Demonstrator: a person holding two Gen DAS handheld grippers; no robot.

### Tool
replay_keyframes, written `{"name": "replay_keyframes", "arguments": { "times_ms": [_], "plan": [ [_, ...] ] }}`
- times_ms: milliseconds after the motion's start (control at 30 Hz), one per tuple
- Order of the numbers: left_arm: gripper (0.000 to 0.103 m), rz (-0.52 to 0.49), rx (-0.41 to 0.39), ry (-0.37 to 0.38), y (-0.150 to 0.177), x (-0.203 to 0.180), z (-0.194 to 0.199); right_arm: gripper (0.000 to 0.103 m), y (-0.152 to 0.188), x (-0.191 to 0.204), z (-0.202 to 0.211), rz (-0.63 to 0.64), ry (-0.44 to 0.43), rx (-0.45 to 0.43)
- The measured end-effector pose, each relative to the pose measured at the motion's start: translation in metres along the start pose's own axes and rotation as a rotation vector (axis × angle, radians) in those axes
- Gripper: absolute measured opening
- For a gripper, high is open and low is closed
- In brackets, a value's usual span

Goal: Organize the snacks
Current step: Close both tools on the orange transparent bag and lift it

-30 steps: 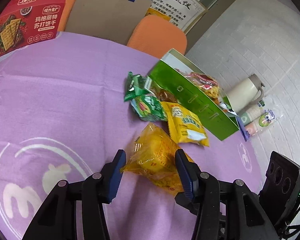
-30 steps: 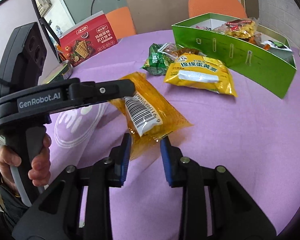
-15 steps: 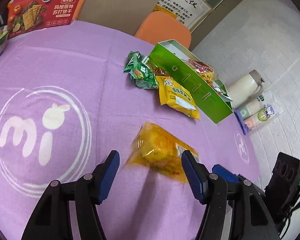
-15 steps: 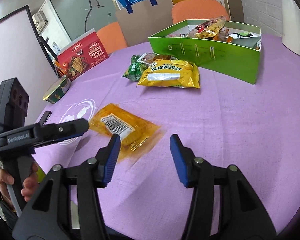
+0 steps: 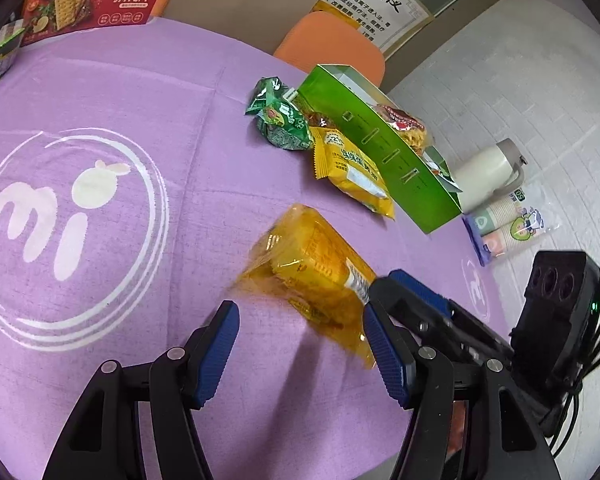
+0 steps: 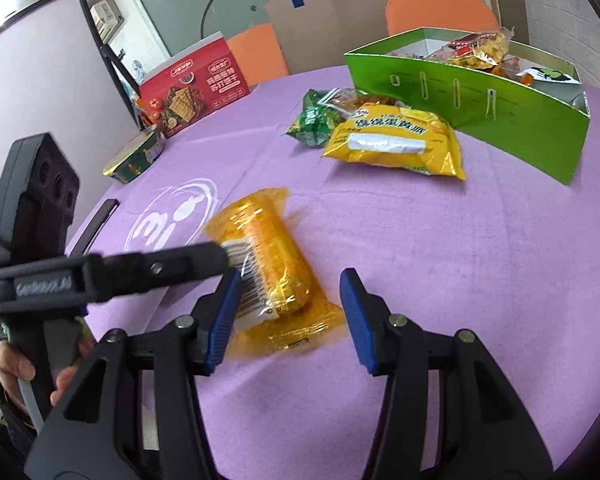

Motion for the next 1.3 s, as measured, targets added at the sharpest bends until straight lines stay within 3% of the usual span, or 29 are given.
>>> {"name": "replay_keyframes", "arguments": {
  "times_ms": [100, 367, 767, 933, 1000, 1133, 1300],
  "plan": [
    [0.066, 0.021, -0.009, 0.004, -0.007, 0.006, -0.002, 0.053, 0.007, 0.014, 0.003, 0.038, -0.064, 0.02],
    [0.066, -0.039, 0.008, -0.015, -0.01, 0.0, -0.008, 0.053, 0.006, -0.006, 0.007, -0.025, -0.027, 0.014],
    [0.064, -0.083, 0.022, -0.014, -0.006, -0.003, -0.012, 0.053, 0.01, 0.006, -0.005, -0.012, -0.067, 0.037],
    [0.062, -0.096, 0.014, -0.002, -0.006, -0.002, -0.013, 0.046, 0.013, 0.008, -0.01, -0.019, -0.079, 0.046],
    [0.058, -0.092, 0.02, 0.015, -0.006, -0.002, -0.013, 0.044, 0.013, 0.01, -0.012, -0.017, -0.078, 0.047],
    [0.037, -0.11, 0.036, 0.056, -0.004, -0.01, -0.012, 0.041, 0.013, 0.01, -0.012, -0.021, -0.074, 0.039],
    [0.035, -0.166, 0.037, 0.031, 0.0, -0.022, -0.014, 0.033, 0.015, 0.009, -0.008, -0.038, -0.079, 0.02]
  ]
}}
Point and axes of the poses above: each gripper's, at about its wrist camera, not at the fingertips, and z roughly against the way its jaws point, x to its left, y to its underside, the point moved 4 cm from there along -z, roughly the way its jaws point, and after that the axes turned 5 degrees about y, right-handed, at the moved point
